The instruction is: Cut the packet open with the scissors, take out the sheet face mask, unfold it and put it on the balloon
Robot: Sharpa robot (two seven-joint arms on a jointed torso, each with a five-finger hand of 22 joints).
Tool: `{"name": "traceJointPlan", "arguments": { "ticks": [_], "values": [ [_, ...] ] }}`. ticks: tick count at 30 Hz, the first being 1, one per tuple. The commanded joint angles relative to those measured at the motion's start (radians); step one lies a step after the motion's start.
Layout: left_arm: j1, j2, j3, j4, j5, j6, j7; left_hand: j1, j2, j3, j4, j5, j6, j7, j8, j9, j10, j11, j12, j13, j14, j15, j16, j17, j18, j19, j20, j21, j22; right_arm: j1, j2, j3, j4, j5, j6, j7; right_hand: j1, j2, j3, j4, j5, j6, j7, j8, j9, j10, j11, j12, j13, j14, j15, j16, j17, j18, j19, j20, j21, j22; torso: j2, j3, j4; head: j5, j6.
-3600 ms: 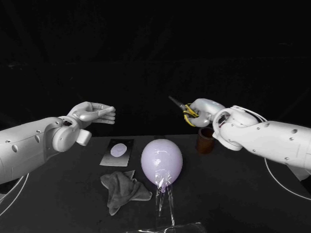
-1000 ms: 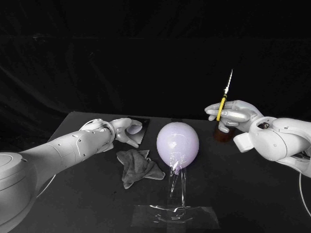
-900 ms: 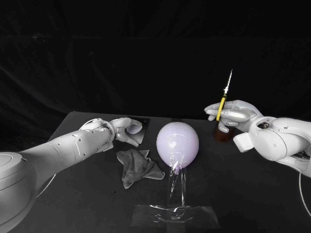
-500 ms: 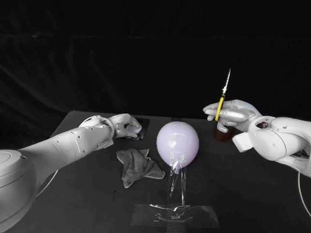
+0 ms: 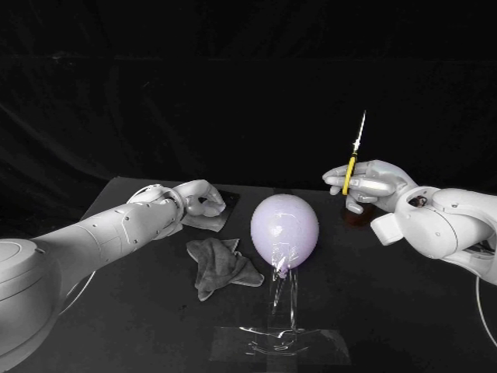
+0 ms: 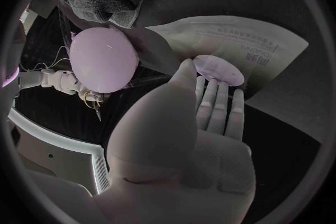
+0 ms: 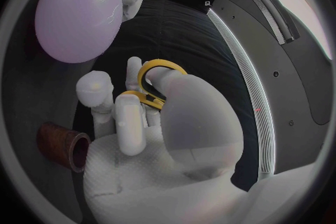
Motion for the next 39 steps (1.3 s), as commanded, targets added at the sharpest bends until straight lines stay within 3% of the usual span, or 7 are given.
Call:
{"name": "traceJointPlan", "arguments": {
  "ticks": [1, 3, 10, 15, 21, 30, 39],
  "values": [
    [-0.022, -0.004, -0.010, 0.016, -0.031, 0.077, -0.037, -0.011, -0.018, -0.002, 0.005, -0.003, 0.030, 0.024, 0.016, 0.003, 0.006, 0.000, -0.015, -0.001, -0.016, 0.024, -0.023, 0.089, 0.042, -0.046, 0.015, -0.022, 0.025, 0.000, 0.000, 0.001, 0.005, -0.027, 0.021, 0.006, -0.002, 0.008, 0.003, 0.002, 0.005, 0.000, -0.006, 0.007, 0.019, 0.246, -0.117, 0.181, 0.001, 0.031, -0.007, -0.007, 0.000, 0.016, 0.007, 0.000, 0.002, -0.001, 0.000, -0.0004, 0.0013, -0.002, -0.001],
    [-0.022, -0.011, -0.011, 0.030, -0.036, 0.070, -0.034, -0.028, -0.031, -0.013, 0.015, -0.004, 0.029, 0.024, 0.013, 0.000, -0.004, 0.000, -0.025, -0.002, -0.076, 0.027, -0.048, 0.070, 0.032, -0.122, 0.016, -0.049, 0.011, 0.000, -0.001, 0.001, 0.006, -0.031, 0.021, 0.006, -0.002, 0.008, 0.003, 0.002, 0.005, 0.000, -0.006, 0.007, 0.019, 0.246, -0.117, 0.181, 0.001, 0.031, -0.007, -0.007, 0.000, 0.016, 0.007, 0.000, 0.002, -0.001, 0.000, -0.0008, 0.0024, -0.003, 0.000],
    [-0.022, -0.040, -0.010, 0.067, -0.028, -0.002, 0.005, -0.090, -0.074, -0.060, 0.040, -0.004, -0.008, 0.003, -0.008, -0.012, -0.094, -0.005, -0.046, -0.008, -0.201, 0.021, -0.100, 0.031, 0.010, -0.166, 0.017, -0.069, 0.003, -0.001, -0.003, 0.001, 0.007, -0.043, 0.023, 0.006, -0.002, 0.008, 0.003, 0.002, 0.005, 0.000, -0.006, 0.007, 0.019, 0.246, -0.117, 0.181, 0.001, 0.031, -0.007, -0.007, 0.000, 0.016, 0.007, 0.000, 0.002, -0.001, 0.001, -0.0017, 0.0021, -0.002, 0.004],
    [-0.020, -0.061, -0.007, 0.089, -0.001, -0.087, 0.051, -0.115, -0.128, -0.095, 0.045, -0.003, -0.103, -0.020, -0.044, -0.041, -0.232, -0.033, -0.052, -0.014, -0.351, 0.003, -0.150, -0.012, -0.024, -0.238, 0.016, -0.094, -0.003, -0.002, -0.004, 0.001, 0.004, -0.051, 0.024, 0.006, -0.002, 0.008, 0.003, 0.002, 0.005, 0.000, -0.006, 0.007, 0.019, 0.246, -0.117, 0.181, 0.001, 0.031, -0.007, -0.007, 0.000, 0.016, 0.007, 0.000, 0.002, -0.001, 0.001, -0.0023, 0.0021, -0.001, 0.007],
    [-0.012, -0.088, -0.003, 0.120, 0.015, -0.135, 0.079, -0.109, -0.149, -0.104, 0.046, -0.002, -0.134, -0.029, -0.054, -0.049, -0.284, -0.052, -0.054, -0.016, -0.405, -0.006, -0.159, -0.027, -0.037, -0.269, 0.014, -0.104, -0.004, -0.003, -0.005, 0.001, 0.000, -0.058, 0.027, 0.005, -0.002, 0.008, 0.003, 0.001, 0.005, 0.000, -0.006, 0.007, 0.020, 0.248, -0.117, 0.179, 0.000, 0.032, -0.007, -0.007, -0.001, 0.016, 0.007, 0.000, 0.000, -0.002, 0.001, -0.0018, 0.0024, -0.001, 0.007],
    [-0.003, -0.117, -0.002, 0.134, -0.013, -0.114, 0.051, -0.093, -0.168, -0.105, 0.047, -0.002, -0.175, -0.039, -0.067, -0.061, -0.338, -0.071, -0.057, -0.019, -0.426, 0.000, -0.159, -0.033, -0.043, -0.275, 0.014, -0.105, -0.003, -0.008, -0.006, 0.001, -0.003, -0.064, 0.033, 0.002, -0.002, 0.008, 0.003, 0.001, 0.005, 0.000, -0.006, 0.007, 0.020, 0.248, -0.117, 0.179, 0.000, 0.032, -0.007, -0.007, -0.001, 0.016, 0.007, 0.000, 0.000, -0.002, 0.003, -0.0015, 0.0012, 0.000, 0.006],
    [-0.001, -0.103, -0.002, 0.105, -0.066, -0.041, 0.004, -0.093, -0.229, -0.216, 0.051, 0.002, -0.368, -0.080, -0.130, -0.120, -0.511, -0.114, -0.068, -0.030, -0.519, -0.004, -0.168, -0.059, -0.051, -0.322, 0.013, -0.118, -0.008, -0.012, -0.006, 0.001, -0.005, -0.066, 0.035, 0.000, -0.002, 0.008, 0.003, 0.001, 0.005, 0.000, -0.006, 0.007, 0.020, 0.248, -0.117, 0.179, 0.000, 0.032, -0.007, -0.007, -0.001, 0.016, 0.007, 0.000, 0.000, -0.002, 0.004, -0.0017, -0.0005, 0.000, 0.004]
  ]
}}
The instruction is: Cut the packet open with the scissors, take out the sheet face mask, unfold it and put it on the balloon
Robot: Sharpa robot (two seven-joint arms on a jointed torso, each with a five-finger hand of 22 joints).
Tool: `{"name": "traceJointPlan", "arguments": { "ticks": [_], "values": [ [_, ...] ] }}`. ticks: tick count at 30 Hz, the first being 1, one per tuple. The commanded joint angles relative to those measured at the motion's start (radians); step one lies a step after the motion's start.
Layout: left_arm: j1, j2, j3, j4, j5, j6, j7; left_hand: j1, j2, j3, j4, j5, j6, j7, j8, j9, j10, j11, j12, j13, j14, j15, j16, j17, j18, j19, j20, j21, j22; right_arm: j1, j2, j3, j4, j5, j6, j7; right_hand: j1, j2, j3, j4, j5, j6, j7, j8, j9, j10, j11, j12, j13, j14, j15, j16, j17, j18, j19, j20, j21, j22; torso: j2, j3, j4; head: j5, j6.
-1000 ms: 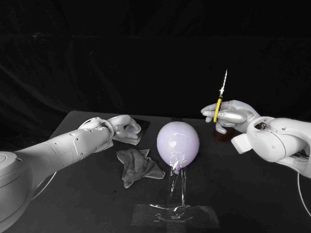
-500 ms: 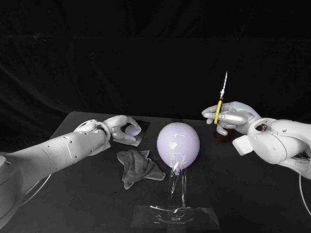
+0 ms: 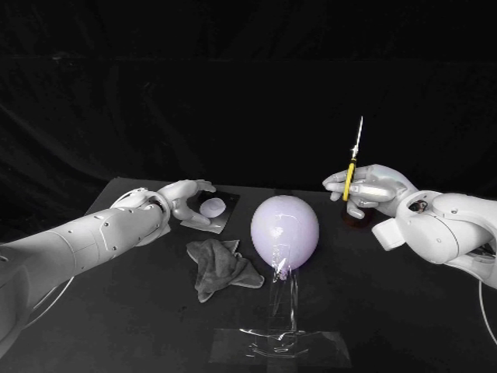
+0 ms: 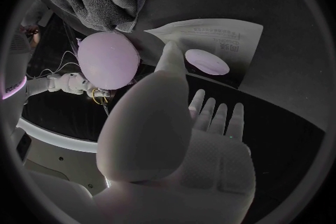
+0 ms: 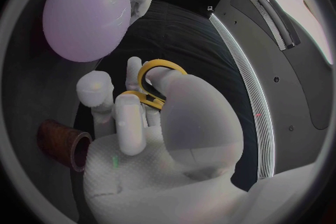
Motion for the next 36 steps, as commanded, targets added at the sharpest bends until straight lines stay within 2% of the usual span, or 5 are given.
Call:
{"name": "traceJointPlan", "arguments": {
  "ticks": [1, 15, 21, 31, 36],
  "values": [
    [0.002, 0.012, -0.001, -0.008, -0.050, 0.066, -0.036, -0.005, -0.027, -0.067, -0.001, 0.004, -0.089, -0.015, -0.028, -0.028, -0.079, -0.020, -0.010, -0.006, -0.040, -0.005, -0.007, -0.011, -0.017, -0.024, 0.000, -0.010, -0.004, 0.000, 0.000, 0.001, 0.000, -0.014, 0.020, 0.004, -0.002, 0.008, 0.003, 0.002, 0.005, 0.002, -0.007, 0.006, 0.019, 0.248, -0.117, 0.179, 0.001, 0.033, -0.005, -0.003, 0.001, 0.013, 0.007, 0.000, 0.000, 0.000, 0.001, 0.0003, -0.0024, 0.000, -0.002],
    [0.002, 0.036, -0.007, -0.021, -0.081, 0.120, -0.056, -0.026, -0.049, -0.089, 0.002, 0.003, -0.154, -0.011, -0.046, -0.048, -0.120, -0.026, -0.010, -0.008, -0.054, -0.020, -0.005, -0.014, -0.017, -0.037, 0.000, -0.013, -0.004, -0.001, 0.002, 0.001, -0.004, -0.015, 0.019, 0.001, -0.002, 0.008, 0.003, 0.001, 0.005, 0.002, -0.008, 0.006, 0.020, 0.250, -0.117, 0.180, 0.003, 0.033, -0.006, -0.004, -0.001, 0.013, 0.008, -0.001, 0.001, 0.000, 0.000, 0.0011, -0.0005, -0.004, -0.009],
    [0.001, 0.044, -0.008, -0.030, -0.089, 0.131, -0.065, -0.022, -0.040, -0.078, 0.001, 0.003, -0.127, 0.024, -0.036, -0.037, -0.098, 0.006, -0.005, -0.004, -0.036, -0.028, 0.001, -0.007, -0.010, -0.026, -0.004, -0.009, -0.001, -0.001, 0.003, 0.001, -0.004, -0.016, 0.018, 0.000, -0.002, 0.008, 0.003, 0.001, 0.005, 0.002, -0.008, 0.006, 0.020, 0.250, -0.117, 0.180, 0.003, 0.033, -0.006, -0.004, -0.001, 0.013, 0.008, -0.001, 0.001, 0.000, 0.000, -0.0005, -0.0013, -0.003, -0.012],
    [-0.001, 0.055, -0.015, -0.040, -0.123, 0.155, -0.084, -0.015, 0.001, -0.041, 0.000, 0.001, -0.029, 0.077, 0.002, 0.003, 0.001, 0.064, 0.011, 0.006, 0.011, -0.017, 0.015, 0.009, 0.006, -0.010, -0.007, -0.003, 0.003, -0.001, 0.003, 0.001, -0.002, -0.017, 0.018, 0.000, -0.002, 0.008, 0.003, 0.000, 0.005, 0.002, -0.008, 0.006, 0.020, 0.252, -0.117, 0.184, 0.008, 0.033, -0.006, -0.004, -0.001, 0.013, 0.007, -0.001, -0.002, -0.002, 0.000, 0.0001, -0.0008, -0.004, -0.020],
    [-0.007, 0.065, -0.024, -0.051, -0.140, 0.152, -0.094, -0.015, 0.061, 0.013, -0.002, -0.001, 0.037, 0.083, 0.028, 0.028, 0.070, 0.070, 0.020, 0.010, 0.052, -0.011, 0.026, 0.022, 0.018, 0.008, -0.008, 0.004, 0.006, -0.001, 0.003, 0.001, 0.000, -0.017, 0.018, -0.001, -0.002, 0.008, 0.003, 0.000, 0.005, 0.002, -0.008, 0.006, 0.020, 0.252, -0.117, 0.184, 0.008, 0.033, -0.006, -0.004, -0.001, 0.013, 0.007, -0.001, -0.002, -0.002, 0.000, 0.0006, -0.0013, -0.004, -0.025]
  ]
}}
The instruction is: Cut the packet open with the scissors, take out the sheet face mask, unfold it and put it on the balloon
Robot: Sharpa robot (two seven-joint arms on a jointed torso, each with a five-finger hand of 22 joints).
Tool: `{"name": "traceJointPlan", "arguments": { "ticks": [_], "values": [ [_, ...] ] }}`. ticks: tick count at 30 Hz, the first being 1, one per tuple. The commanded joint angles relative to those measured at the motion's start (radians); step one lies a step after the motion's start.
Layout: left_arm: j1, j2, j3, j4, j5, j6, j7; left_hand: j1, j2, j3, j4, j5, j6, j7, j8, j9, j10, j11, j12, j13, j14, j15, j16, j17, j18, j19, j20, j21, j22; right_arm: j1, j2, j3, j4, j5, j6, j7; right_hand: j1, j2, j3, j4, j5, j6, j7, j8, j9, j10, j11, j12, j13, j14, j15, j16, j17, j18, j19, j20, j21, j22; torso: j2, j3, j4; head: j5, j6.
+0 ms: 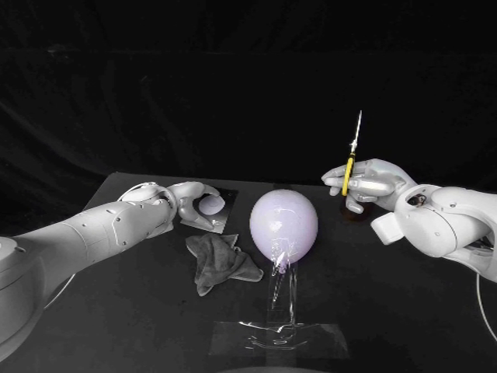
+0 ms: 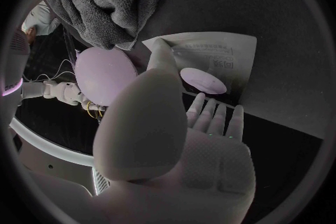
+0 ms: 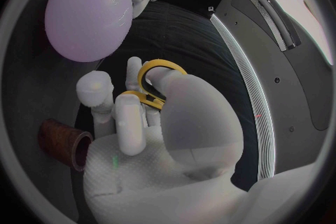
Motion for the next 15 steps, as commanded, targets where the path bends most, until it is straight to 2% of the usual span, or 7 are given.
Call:
{"name": "traceJointPlan", "arguments": {
  "ticks": [1, 8, 10, 11, 12, 15],
  "values": [
    [-0.016, 0.011, -0.011, -0.007, -0.054, 0.028, -0.033, 0.010, 0.046, 0.040, -0.011, 0.004, 0.021, 0.054, 0.011, 0.008, 0.022, 0.003, 0.006, 0.001, 0.019, 0.002, 0.007, 0.005, 0.021, 0.011, 0.000, 0.008, 0.002, 0.000, 0.001, 0.001, 0.003, -0.010, 0.015, 0.006, -0.002, 0.008, 0.003, 0.000, 0.007, 0.002, -0.004, 0.003, 0.016, 0.252, -0.117, 0.184, 0.000, 0.032, -0.007, -0.005, 0.001, 0.015, 0.007, -0.001, -0.001, -0.001, -0.001, 0.0011, -0.0007, -0.001, -0.004],
    [-0.027, 0.021, -0.017, -0.029, -0.063, 0.021, -0.039, 0.015, 0.082, 0.082, -0.014, 0.003, 0.044, 0.056, 0.022, 0.017, 0.057, 0.007, 0.003, 0.002, 0.067, 0.005, 0.021, 0.019, 0.036, 0.033, 0.003, 0.016, 0.006, 0.000, 0.000, 0.001, 0.005, -0.014, 0.015, 0.006, -0.002, 0.008, 0.003, 0.000, 0.007, 0.002, -0.005, 0.003, 0.017, 0.253, -0.118, 0.189, 0.006, 0.032, -0.008, -0.005, 0.000, 0.015, 0.008, -0.001, -0.001, -0.001, -0.001, 0.0020, -0.0007, -0.003, -0.007],
    [-0.028, 0.022, -0.018, -0.032, -0.063, 0.018, -0.039, 0.023, 0.104, 0.098, -0.016, 0.002, 0.071, 0.056, 0.033, 0.027, 0.094, 0.007, 0.008, 0.005, 0.105, 0.004, 0.033, 0.030, 0.043, 0.048, 0.003, 0.022, 0.009, 0.000, 0.000, 0.001, 0.005, -0.015, 0.015, 0.006, -0.002, 0.008, 0.003, 0.000, 0.007, 0.002, -0.005, 0.003, 0.017, 0.253, -0.118, 0.189, 0.006, 0.032, -0.008, -0.005, 0.000, 0.015, 0.008, -0.001, -0.001, -0.001, -0.001, 0.0021, -0.0006, -0.003, -0.008],
    [-0.029, 0.023, -0.018, -0.034, -0.063, 0.017, -0.038, 0.023, 0.104, 0.098, -0.016, 0.002, 0.071, 0.056, 0.033, 0.027, 0.094, 0.007, 0.008, 0.005, 0.105, 0.004, 0.033, 0.030, 0.043, 0.048, 0.003, 0.022, 0.009, 0.000, 0.000, 0.001, 0.005, -0.015, 0.015, 0.006, -0.002, 0.008, 0.003, 0.000, 0.007, 0.002, -0.005, 0.003, 0.017, 0.253, -0.118, 0.189, 0.006, 0.032, -0.008, -0.005, 0.000, 0.015, 0.008, -0.001, -0.001, -0.001, -0.001, 0.0019, -0.0004, -0.003, -0.008],
    [-0.030, 0.023, -0.019, -0.035, -0.063, 0.014, -0.038, 0.031, 0.125, 0.111, -0.020, 0.002, 0.106, 0.057, 0.047, 0.039, 0.143, 0.008, 0.016, 0.009, 0.149, 0.006, 0.047, 0.042, 0.053, 0.067, 0.003, 0.029, 0.012, 0.000, 0.000, 0.001, 0.006, -0.016, 0.015, 0.006, -0.002, 0.008, 0.003, 0.000, 0.007, 0.002, -0.005, 0.003, 0.017, 0.253, -0.118, 0.189, 0.006, 0.032, -0.008, -0.005, 0.000, 0.015, 0.008, -0.001, -0.001, -0.001, -0.002, 0.0020, -0.0005, -0.002, -0.008],
    [-0.031, 0.024, -0.019, -0.038, -0.058, 0.002, -0.033, 0.041, 0.144, 0.119, -0.023, 0.002, 0.151, 0.056, 0.066, 0.054, 0.201, 0.008, 0.024, 0.013, 0.193, 0.008, 0.060, 0.053, 0.064, 0.084, 0.005, 0.036, 0.015, 0.000, 0.001, 0.001, 0.006, -0.017, 0.015, 0.006, -0.002, 0.008, 0.003, 0.000, 0.007, 0.002, -0.005, 0.003, 0.017, 0.253, -0.118, 0.189, 0.006, 0.032, -0.008, -0.005, 0.000, 0.015, 0.008, -0.001, -0.001, -0.001, -0.002, 0.0013, 0.0003, -0.004, -0.007]
  ]
}}
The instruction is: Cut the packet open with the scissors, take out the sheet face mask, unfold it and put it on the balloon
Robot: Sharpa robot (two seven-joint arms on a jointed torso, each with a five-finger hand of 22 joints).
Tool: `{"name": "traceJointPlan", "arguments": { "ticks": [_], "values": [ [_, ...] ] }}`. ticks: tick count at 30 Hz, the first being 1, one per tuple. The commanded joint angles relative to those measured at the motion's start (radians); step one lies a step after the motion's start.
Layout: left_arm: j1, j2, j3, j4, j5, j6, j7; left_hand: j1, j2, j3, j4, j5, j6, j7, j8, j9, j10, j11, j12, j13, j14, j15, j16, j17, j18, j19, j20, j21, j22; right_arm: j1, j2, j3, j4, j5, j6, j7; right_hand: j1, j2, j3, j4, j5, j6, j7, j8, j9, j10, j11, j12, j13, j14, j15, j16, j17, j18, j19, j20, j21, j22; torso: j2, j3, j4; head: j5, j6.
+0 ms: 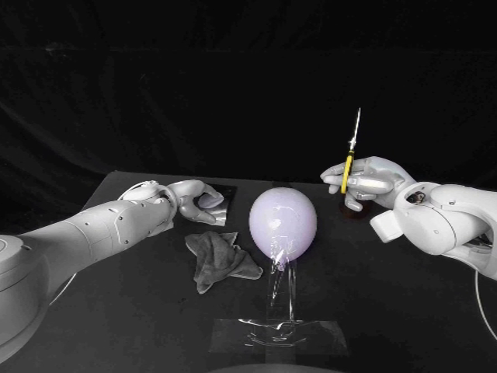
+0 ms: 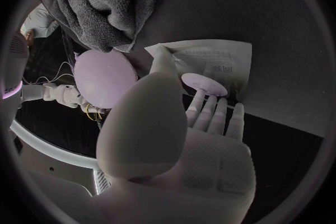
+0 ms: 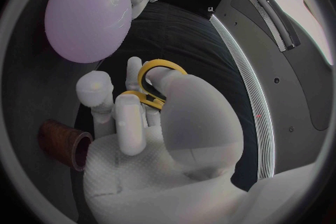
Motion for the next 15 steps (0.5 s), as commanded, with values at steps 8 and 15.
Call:
{"name": "traceJointPlan", "arguments": {
  "ticks": [8, 15],
  "values": [
    [-0.028, 0.005, -0.014, -0.009, -0.031, -0.022, -0.024, 0.080, 0.088, 0.052, -0.045, 0.000, 0.182, 0.039, 0.074, 0.053, 0.260, 0.000, 0.041, 0.024, 0.197, 0.004, 0.061, 0.049, 0.052, 0.078, 0.003, 0.031, 0.012, 0.000, 0.005, 0.001, 0.001, -0.013, 0.017, 0.008, 0.001, 0.011, 0.003, -0.001, 0.007, 0.002, -0.005, 0.005, 0.018, 0.255, -0.118, 0.192, 0.005, 0.032, -0.008, -0.006, 0.001, 0.021, 0.008, -0.001, -0.001, 0.000, 0.000, -0.0011, 0.0013, -0.001, 0.002],
    [-0.030, 0.007, -0.014, -0.014, -0.019, -0.056, -0.011, 0.111, 0.105, 0.072, -0.047, 0.001, 0.235, 0.032, 0.091, 0.053, 0.348, -0.003, 0.048, 0.023, 0.321, 0.002, 0.095, 0.074, 0.058, 0.189, 0.001, 0.068, 0.028, 0.000, 0.008, 0.001, 0.001, -0.012, 0.018, 0.008, 0.001, 0.011, 0.003, -0.001, 0.007, 0.002, -0.005, 0.005, 0.018, 0.255, -0.118, 0.192, 0.005, 0.032, -0.008, -0.006, 0.001, 0.021, 0.008, -0.001, -0.001, 0.000, 0.000, -0.0013, 0.0012, -0.001, 0.003]
  ]
}}
